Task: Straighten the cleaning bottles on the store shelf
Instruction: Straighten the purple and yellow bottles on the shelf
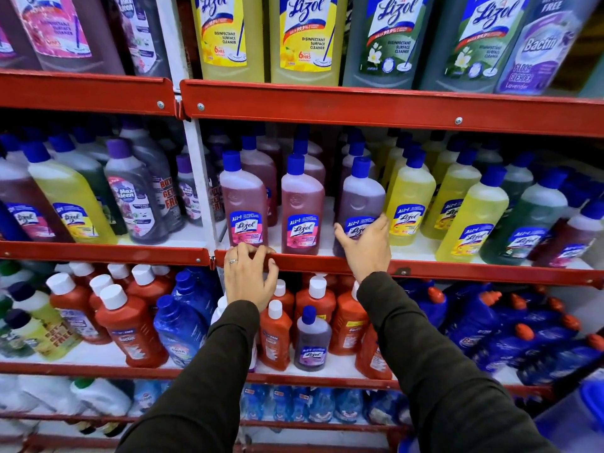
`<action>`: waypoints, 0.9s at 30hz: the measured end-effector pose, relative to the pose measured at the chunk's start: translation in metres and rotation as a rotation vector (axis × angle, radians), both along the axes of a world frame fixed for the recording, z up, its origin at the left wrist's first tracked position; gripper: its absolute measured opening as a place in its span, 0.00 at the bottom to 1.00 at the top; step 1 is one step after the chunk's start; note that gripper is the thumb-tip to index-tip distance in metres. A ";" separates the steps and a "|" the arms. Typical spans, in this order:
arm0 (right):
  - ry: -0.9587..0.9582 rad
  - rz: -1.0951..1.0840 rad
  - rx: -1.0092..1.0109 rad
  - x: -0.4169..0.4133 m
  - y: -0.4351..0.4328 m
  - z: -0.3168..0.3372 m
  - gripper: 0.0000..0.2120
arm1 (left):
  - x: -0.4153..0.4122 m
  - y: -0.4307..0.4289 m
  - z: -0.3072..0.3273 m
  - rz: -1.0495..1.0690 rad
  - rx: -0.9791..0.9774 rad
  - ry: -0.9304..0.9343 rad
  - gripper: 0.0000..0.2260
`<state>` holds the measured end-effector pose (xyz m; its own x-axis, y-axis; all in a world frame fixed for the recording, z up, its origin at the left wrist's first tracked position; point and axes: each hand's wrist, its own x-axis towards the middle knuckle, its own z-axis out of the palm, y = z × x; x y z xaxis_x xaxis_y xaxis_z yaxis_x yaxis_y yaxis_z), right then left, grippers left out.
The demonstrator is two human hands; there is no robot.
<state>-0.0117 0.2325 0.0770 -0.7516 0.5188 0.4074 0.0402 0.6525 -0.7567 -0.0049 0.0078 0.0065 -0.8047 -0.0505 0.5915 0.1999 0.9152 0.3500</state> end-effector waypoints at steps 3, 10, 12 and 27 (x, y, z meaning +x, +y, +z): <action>-0.011 -0.001 0.012 0.001 0.000 0.000 0.46 | 0.001 0.001 0.001 0.004 -0.002 0.004 0.17; -0.026 0.016 0.050 0.003 0.004 -0.005 0.48 | -0.001 0.002 0.000 0.016 0.002 -0.012 0.16; 0.006 0.020 0.051 0.003 0.008 -0.007 0.47 | -0.001 0.003 0.000 0.021 0.003 -0.012 0.16; -0.098 -0.084 -0.190 -0.046 0.098 0.011 0.52 | -0.002 0.011 -0.004 0.078 0.041 0.006 0.15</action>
<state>-0.0573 0.3303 0.0883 -0.7338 0.6414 0.2238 0.1673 0.4899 -0.8556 -0.0065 0.0187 0.0021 -0.7936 -0.1370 0.5928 0.1309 0.9130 0.3863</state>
